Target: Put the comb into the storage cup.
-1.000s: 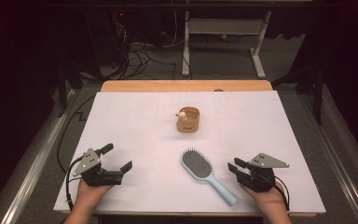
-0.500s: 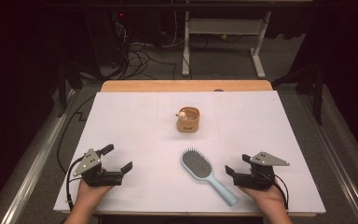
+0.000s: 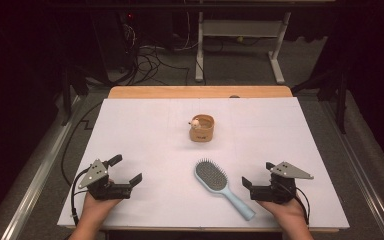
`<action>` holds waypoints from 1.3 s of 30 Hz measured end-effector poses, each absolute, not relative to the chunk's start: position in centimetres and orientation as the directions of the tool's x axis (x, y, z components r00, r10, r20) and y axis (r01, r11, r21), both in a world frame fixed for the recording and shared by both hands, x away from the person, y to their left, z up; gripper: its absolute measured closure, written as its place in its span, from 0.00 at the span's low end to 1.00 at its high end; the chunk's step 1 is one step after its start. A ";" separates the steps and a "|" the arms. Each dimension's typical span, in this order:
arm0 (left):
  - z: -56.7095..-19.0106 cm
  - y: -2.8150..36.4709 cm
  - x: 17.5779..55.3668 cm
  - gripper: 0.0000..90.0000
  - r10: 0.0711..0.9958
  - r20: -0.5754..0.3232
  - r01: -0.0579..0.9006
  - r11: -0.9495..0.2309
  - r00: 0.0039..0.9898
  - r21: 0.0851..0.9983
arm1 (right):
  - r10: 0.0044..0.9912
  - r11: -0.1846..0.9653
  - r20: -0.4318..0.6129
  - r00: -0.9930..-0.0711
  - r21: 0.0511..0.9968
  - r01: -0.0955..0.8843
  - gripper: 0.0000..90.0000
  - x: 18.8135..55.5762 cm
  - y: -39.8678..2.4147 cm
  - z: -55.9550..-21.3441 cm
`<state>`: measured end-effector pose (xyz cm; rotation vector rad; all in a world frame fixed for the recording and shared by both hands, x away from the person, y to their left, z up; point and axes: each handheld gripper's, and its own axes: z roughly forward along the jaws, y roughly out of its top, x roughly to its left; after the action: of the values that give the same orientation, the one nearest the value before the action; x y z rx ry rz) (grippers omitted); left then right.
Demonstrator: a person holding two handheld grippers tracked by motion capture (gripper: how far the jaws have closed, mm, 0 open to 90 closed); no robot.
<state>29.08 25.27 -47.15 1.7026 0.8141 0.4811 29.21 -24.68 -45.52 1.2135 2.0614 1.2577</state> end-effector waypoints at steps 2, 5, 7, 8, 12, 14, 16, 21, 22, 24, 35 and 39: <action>-47.1 25.3 29.1 0.00 0.730 -0.091 0.269 -0.130 0.677 0.954 | 0.852 0.206 0.071 -0.519 0.866 0.456 0.00 29.2 -24.7 -45.6; -47.0 25.4 29.0 0.00 0.741 -0.074 0.252 -0.132 0.667 0.959 | 0.854 0.209 0.068 -0.515 0.862 0.461 0.00 29.3 -24.7 -45.6; -47.0 25.5 28.9 0.00 0.745 -0.072 0.245 -0.125 0.663 0.961 | 0.855 0.211 0.068 -0.515 0.860 0.465 0.00 29.3 -24.7 -45.6; -46.9 25.5 28.9 0.00 0.745 -0.069 0.244 -0.128 0.663 0.961 | 0.854 0.217 0.063 -0.517 0.859 0.464 0.00 29.3 -24.7 -45.6; -46.9 25.6 29.0 0.00 0.748 -0.063 0.241 -0.132 0.661 0.962 | 0.855 0.221 0.060 -0.515 0.857 0.466 0.00 29.2 -24.6 -45.6; -47.0 25.6 29.0 0.00 0.750 -0.064 0.242 -0.131 0.659 0.961 | 0.857 0.224 0.057 -0.512 0.854 0.470 0.00 29.2 -24.5 -45.6; -47.0 25.6 29.0 0.00 0.751 -0.064 0.243 -0.130 0.657 0.961 | 0.859 0.233 0.051 -0.510 0.847 0.478 0.00 29.3 -24.5 -45.6; -47.0 25.9 29.1 0.00 0.758 -0.073 0.249 -0.120 0.648 0.961 | 0.859 0.264 0.032 -0.511 0.828 0.495 0.00 29.5 -24.2 -45.7; -47.0 26.0 29.1 0.01 0.759 -0.073 0.248 -0.119 0.647 0.961 | 0.859 0.268 0.028 -0.511 0.826 0.497 0.00 29.6 -24.2 -45.7; -47.0 26.1 29.1 0.01 0.762 -0.077 0.248 -0.112 0.643 0.962 | 0.862 0.277 0.025 -0.506 0.814 0.511 0.00 29.7 -24.2 -45.7; -46.9 26.4 29.1 0.00 0.767 -0.083 0.235 -0.091 0.637 0.968 | 0.864 0.320 0.028 -0.503 0.740 0.591 0.00 30.3 -25.0 -46.1; -46.9 26.4 29.1 0.00 0.767 -0.081 0.238 -0.095 0.636 0.967 | 0.859 0.346 0.019 -0.512 0.716 0.606 0.00 30.4 -25.1 -46.1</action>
<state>29.10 26.37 -46.89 1.6495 0.8395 0.5458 30.38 -25.11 -46.08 1.2919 2.2525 0.9648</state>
